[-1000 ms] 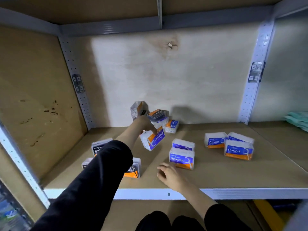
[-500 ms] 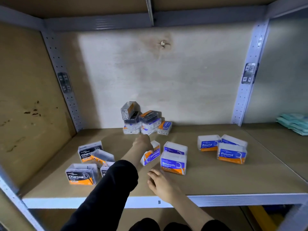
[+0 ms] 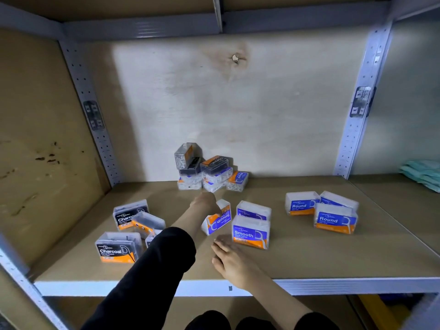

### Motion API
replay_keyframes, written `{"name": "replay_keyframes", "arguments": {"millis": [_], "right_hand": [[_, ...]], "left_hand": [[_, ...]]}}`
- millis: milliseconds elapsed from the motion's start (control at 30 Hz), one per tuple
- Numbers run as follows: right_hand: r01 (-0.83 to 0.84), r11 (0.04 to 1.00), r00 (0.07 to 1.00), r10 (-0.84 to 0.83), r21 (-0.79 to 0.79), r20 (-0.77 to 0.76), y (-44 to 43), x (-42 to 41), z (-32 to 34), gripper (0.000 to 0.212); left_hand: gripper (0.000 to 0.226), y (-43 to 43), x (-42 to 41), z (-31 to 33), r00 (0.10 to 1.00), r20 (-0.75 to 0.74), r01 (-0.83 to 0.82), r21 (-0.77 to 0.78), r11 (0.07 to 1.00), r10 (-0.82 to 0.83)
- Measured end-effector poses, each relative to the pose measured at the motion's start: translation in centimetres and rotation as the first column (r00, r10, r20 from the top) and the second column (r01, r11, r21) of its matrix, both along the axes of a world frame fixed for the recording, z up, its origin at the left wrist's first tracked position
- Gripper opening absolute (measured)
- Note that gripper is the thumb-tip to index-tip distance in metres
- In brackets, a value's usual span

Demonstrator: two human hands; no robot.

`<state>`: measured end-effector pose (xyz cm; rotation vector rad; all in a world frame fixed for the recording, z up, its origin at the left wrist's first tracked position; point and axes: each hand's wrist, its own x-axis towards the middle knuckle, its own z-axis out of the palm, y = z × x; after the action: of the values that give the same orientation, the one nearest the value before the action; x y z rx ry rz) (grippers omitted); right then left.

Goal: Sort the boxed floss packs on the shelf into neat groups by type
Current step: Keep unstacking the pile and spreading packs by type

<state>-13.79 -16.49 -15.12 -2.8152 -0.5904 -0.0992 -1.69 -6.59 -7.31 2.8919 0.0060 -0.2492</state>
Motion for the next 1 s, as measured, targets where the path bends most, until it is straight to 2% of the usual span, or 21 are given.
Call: {"name": "replay_keyframes", "arguments": {"millis": [67,133,167,233,300,367,433,467,500,533,600,667,733,833,900,1000], "right_hand": [[-0.058,0.997,0.998,0.059,-0.041,0.021,-0.5,0.4,-1.1,0.054],[-0.076,0.994,0.994,0.082,-0.075,0.076,-0.7,0.8,-2.0,0.078],[-0.074,0.994,0.990,0.083,-0.077,0.117,-0.7,1.1,-2.3,0.084],[-0.089,0.990,0.982,0.106,-0.112,0.158,-0.8,1.3,-2.7,0.085],[-0.102,0.981,0.978,0.129,-0.164,0.164,-0.8,1.6,-3.1,0.083],[-0.113,0.983,0.979,0.134,-0.142,0.153,-0.8,1.8,-3.5,0.080],[-0.042,0.996,0.989,0.053,-0.080,0.139,-0.4,1.1,-2.0,0.064],[-0.039,0.997,0.998,0.042,-0.062,0.057,-0.4,0.6,-0.8,0.051],[-0.049,0.999,0.997,0.048,0.018,0.057,-0.5,0.4,0.0,0.043],[-0.079,0.997,0.993,0.077,0.012,0.094,-0.5,0.8,0.4,0.040],[-0.138,0.990,0.990,0.139,-0.038,0.003,-0.5,1.2,1.7,0.042],[-0.105,0.994,0.994,0.105,-0.029,-0.026,-0.2,2.0,4.0,0.038],[-0.081,0.997,0.996,0.081,-0.007,0.028,0.0,3.3,5.8,0.039],[-0.078,0.997,0.992,0.076,0.021,0.098,-0.5,5.7,8.3,0.055],[-0.044,0.998,0.996,0.041,0.045,0.080,-1.2,7.7,9.8,0.039],[0.028,0.997,0.996,-0.033,0.065,0.080,-2.2,10.9,10.7,0.033]], "left_hand": [[0.060,0.1,0.0,0.1,1.000,-0.002,0.007,-0.001,1.000,-0.007],[0.061,0.1,0.0,0.2,1.000,-0.010,0.015,-0.006,1.000,-0.015],[0.062,0.1,0.0,0.2,1.000,-0.013,0.022,-0.008,1.000,-0.022],[0.061,0.2,0.0,0.4,0.999,-0.015,0.034,-0.012,0.999,-0.035],[0.059,0.2,0.1,0.5,0.999,-0.011,0.048,-0.016,0.999,-0.048],[0.058,0.2,0.2,0.7,0.998,-0.011,0.062,-0.028,0.998,-0.062],[0.059,0.2,0.3,1.1,0.997,-0.009,0.077,-0.044,0.996,-0.077],[0.059,0.2,0.4,1.4,0.996,0.000,0.086,-0.053,0.995,-0.086],[0.058,0.2,0.5,1.7,0.996,0.014,0.093,-0.059,0.994,-0.092],[0.057,0.2,0.7,2.1,0.995,0.034,0.096,-0.064,0.993,-0.094],[0.053,0.3,1.1,3.1,0.991,0.088,0.106,-0.064,0.992,-0.100],[0.045,0.4,1.8,4.3,0.985,0.138,0.116,-0.068,0.991,-0.106],[0.039,0.7,2.6,5.7,0.980,0.174,0.109,-0.081,0.991,-0.093],[0.035,1.2,4.4,8.0,0.975,0.214,0.084,-0.096,0.992,-0.062],[0.035,1.6,5.8,9.1,0.981,0.190,0.048,-0.121,0.991,-0.025],[0.032,1.6,7.6,10.2,0.981,0.193,0.040,-0.151,0.988,-0.010]]}}
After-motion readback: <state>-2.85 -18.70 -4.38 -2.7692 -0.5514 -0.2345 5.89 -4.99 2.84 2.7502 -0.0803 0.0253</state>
